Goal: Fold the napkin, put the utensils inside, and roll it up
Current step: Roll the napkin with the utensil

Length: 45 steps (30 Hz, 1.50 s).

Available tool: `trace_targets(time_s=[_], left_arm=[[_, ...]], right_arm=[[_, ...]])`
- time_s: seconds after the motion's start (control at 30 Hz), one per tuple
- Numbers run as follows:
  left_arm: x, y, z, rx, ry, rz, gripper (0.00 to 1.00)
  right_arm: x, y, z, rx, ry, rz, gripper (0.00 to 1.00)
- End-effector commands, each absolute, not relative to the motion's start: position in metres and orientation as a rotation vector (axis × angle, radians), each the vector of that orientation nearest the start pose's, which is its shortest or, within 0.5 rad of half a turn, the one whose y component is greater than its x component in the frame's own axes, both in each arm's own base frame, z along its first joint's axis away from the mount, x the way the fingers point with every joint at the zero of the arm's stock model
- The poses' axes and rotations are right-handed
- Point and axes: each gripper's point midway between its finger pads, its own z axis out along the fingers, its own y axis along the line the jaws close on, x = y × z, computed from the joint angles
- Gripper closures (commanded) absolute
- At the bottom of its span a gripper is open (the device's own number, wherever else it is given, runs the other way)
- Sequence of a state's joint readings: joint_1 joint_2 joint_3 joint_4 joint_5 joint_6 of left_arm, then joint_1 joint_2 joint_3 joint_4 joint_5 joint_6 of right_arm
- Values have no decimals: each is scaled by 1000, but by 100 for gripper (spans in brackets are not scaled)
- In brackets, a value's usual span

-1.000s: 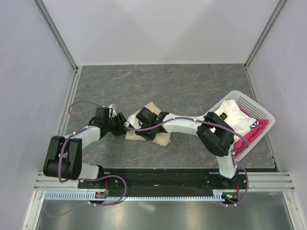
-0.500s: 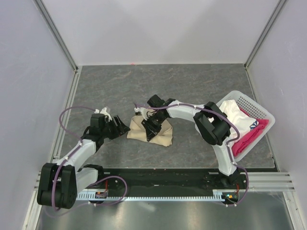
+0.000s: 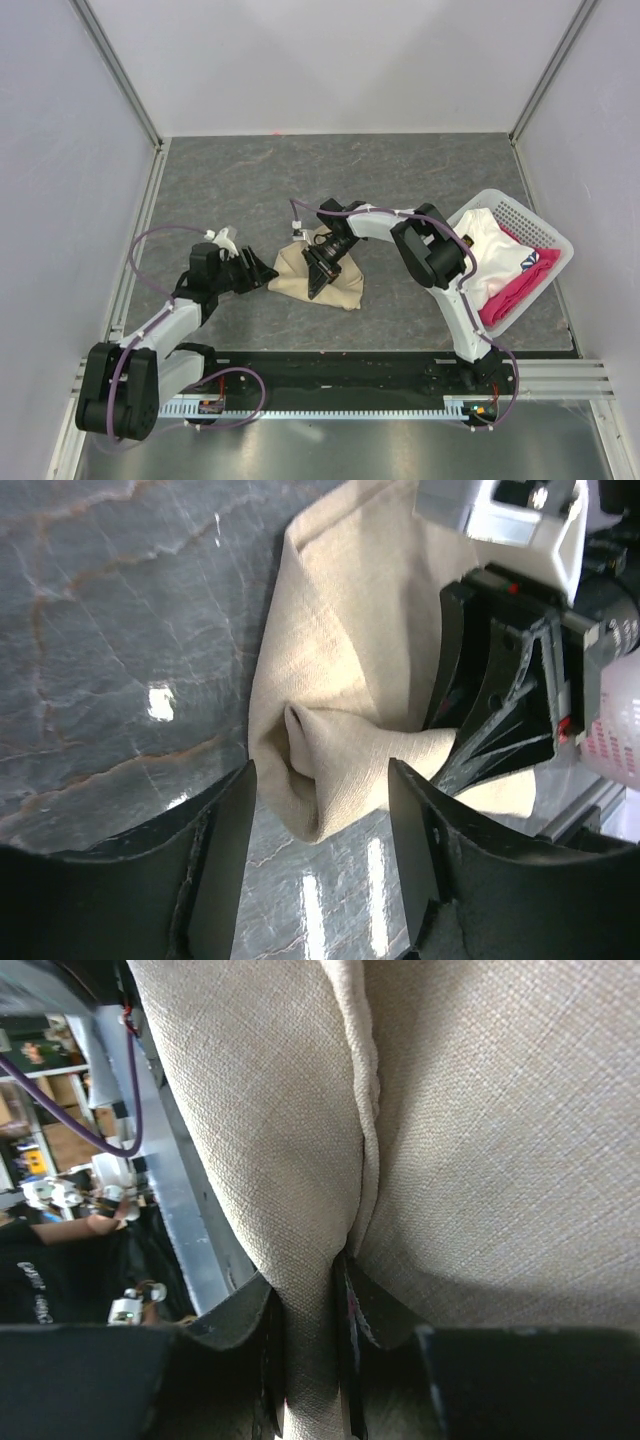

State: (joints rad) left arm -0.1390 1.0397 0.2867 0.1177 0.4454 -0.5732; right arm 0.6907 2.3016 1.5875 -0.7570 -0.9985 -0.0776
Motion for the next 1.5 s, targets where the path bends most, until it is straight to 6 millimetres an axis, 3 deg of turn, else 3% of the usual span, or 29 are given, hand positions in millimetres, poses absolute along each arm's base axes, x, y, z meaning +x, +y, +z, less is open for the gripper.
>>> trace_targets(time_s=[0.0,0.17,0.33,0.53,0.57,0.63,0.7,0.87,1.0,1.33,1.4,1.43,1.47], left_arm=[[253,-144,64,-133,2243,-928,40],[255,-146,63,-121,2252,-933,44],[262,-146,57,-117,2263,-922,55],[268,-147,51,-118,2292,-915,73],[269,-147,49,-127,2307,-909,79],[271,-143,45,-156,2327,-876,82],[273,-137,41,-192,2357,-828,89],[275,-132,34,-241,2415,-779,98],[271,-136,21,-259,2497,-800,98],[275,-139,21,-280,2544,-819,98],[276,-139,21,-283,2550,-814,98],[276,-139,22,-283,2552,-816,98],[277,-139,23,-286,2552,-815,98]], right_arm=[[213,355,-7,-1122,2837,1526,85],[217,356,-12,-1099,2846,1544,85],[218,357,-15,-1092,2851,1551,84],[219,357,-17,-1083,2859,1544,83],[220,356,-17,-1080,2861,1539,83],[221,357,-14,-1080,2859,1531,80],[224,356,-12,-1072,2867,1490,70],[239,352,3,-1078,2844,1315,53],[255,355,22,-1086,2761,1207,30],[299,355,92,-1033,2409,915,20],[291,357,94,-1106,2330,815,19],[292,355,108,-1111,2275,745,18],[287,358,109,-1129,2238,615,18]])
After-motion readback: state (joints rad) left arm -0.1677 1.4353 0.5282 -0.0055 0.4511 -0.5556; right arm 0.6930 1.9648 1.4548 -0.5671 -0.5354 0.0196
